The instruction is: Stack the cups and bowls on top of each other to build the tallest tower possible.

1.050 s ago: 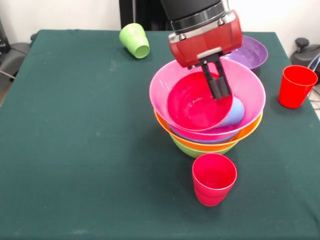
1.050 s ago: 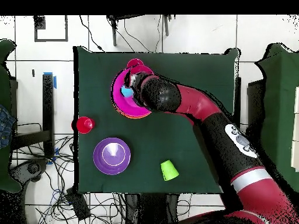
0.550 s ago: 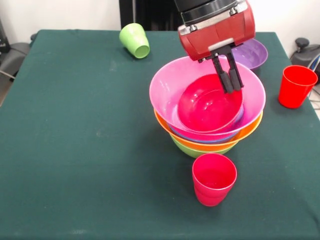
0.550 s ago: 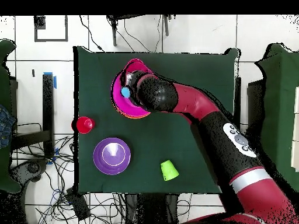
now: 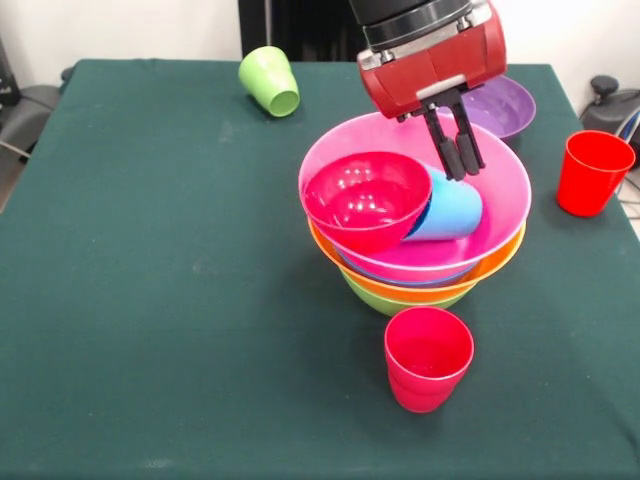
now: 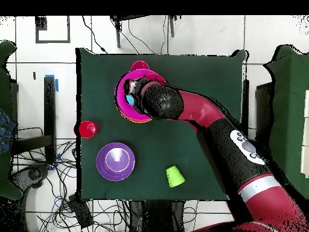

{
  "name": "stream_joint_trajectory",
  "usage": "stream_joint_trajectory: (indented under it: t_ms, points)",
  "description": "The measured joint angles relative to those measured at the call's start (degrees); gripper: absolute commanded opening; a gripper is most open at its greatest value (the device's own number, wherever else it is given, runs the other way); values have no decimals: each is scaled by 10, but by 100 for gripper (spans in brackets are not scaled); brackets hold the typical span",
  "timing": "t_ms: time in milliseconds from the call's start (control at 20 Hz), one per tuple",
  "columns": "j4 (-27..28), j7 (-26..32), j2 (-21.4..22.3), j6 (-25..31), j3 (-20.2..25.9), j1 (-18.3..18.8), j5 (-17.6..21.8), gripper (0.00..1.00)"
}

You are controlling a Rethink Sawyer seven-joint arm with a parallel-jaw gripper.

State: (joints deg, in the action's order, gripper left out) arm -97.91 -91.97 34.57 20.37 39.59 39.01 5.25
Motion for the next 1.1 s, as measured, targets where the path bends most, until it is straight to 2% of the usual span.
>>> stream_joint_trajectory:
  t_ms: [550,750,1000,1100]
  points:
    - [-8,0,-2,0,0,0,0,0]
    - [-7,0,0,6,-13,-7,1,0]
    - [8,0,8,51,-55,-30,9,0]
    - [24,0,16,92,-77,-43,20,0]
